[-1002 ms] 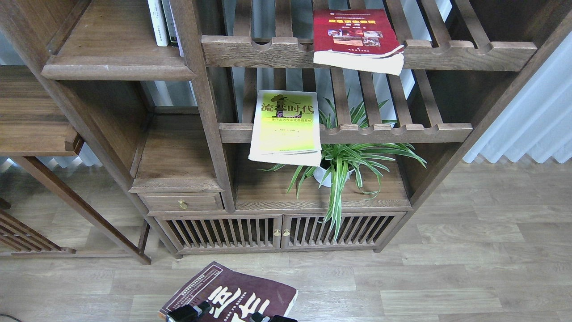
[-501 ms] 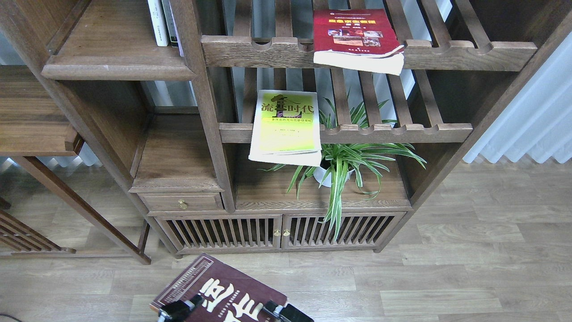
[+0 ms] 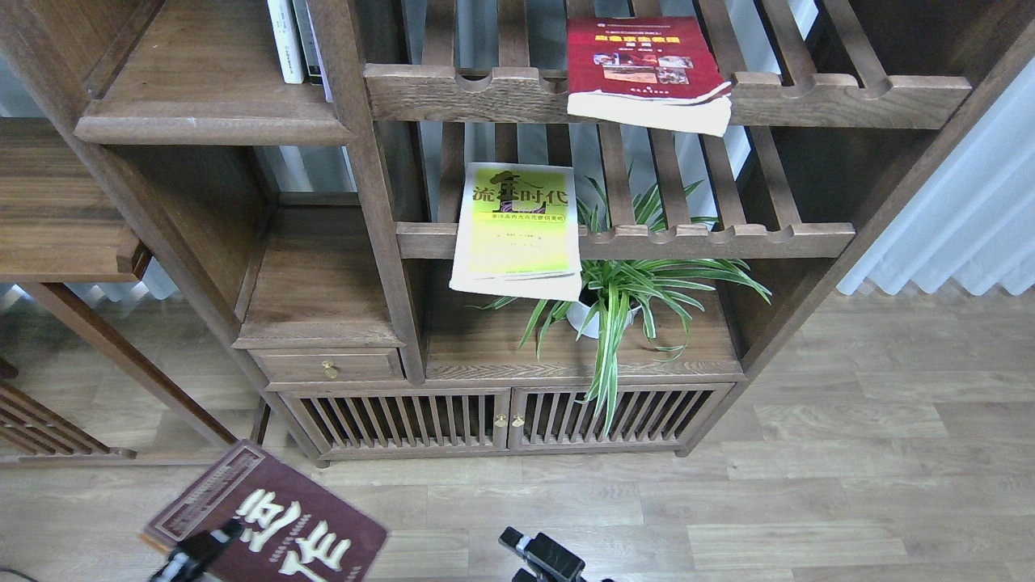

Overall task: Organize books on shelf
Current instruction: 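Carry the maroon book with the left gripper up toward the upper shelf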

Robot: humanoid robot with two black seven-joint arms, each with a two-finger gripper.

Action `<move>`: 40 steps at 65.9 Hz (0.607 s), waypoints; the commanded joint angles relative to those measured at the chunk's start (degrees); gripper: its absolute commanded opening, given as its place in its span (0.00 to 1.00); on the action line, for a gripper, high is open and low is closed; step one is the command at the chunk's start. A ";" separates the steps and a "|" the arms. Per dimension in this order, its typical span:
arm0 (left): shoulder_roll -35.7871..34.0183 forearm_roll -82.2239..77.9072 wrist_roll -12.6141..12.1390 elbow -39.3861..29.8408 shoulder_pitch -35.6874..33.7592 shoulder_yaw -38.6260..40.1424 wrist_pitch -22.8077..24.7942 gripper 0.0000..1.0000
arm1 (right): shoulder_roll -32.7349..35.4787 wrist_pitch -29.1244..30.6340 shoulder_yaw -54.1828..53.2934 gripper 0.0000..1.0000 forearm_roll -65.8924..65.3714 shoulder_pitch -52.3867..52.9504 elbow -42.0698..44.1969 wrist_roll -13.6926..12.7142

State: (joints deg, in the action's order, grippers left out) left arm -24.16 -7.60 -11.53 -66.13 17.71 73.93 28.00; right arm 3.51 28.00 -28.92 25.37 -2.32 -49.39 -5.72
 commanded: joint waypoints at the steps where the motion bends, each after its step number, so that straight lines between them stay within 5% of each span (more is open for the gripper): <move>1: 1.49 -5.23 0.01 -7.07 4.34 9.03 0.00 0.02 | -0.08 0.00 -0.35 1.00 0.03 0.04 0.00 0.00; 20: 6.06 -5.58 -0.87 -13.06 13.92 24.68 0.00 0.02 | -0.35 0.00 -1.23 1.00 0.03 0.21 0.00 0.00; 40: 11.07 7.16 -1.48 -13.06 14.45 37.16 0.00 0.02 | -0.88 0.00 -1.23 1.00 -0.06 0.83 0.35 0.00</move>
State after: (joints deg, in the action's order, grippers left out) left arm -13.06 -6.48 -12.93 -79.22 32.26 109.09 28.00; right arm 2.83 28.00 -30.15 25.32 -1.75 -49.12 -5.72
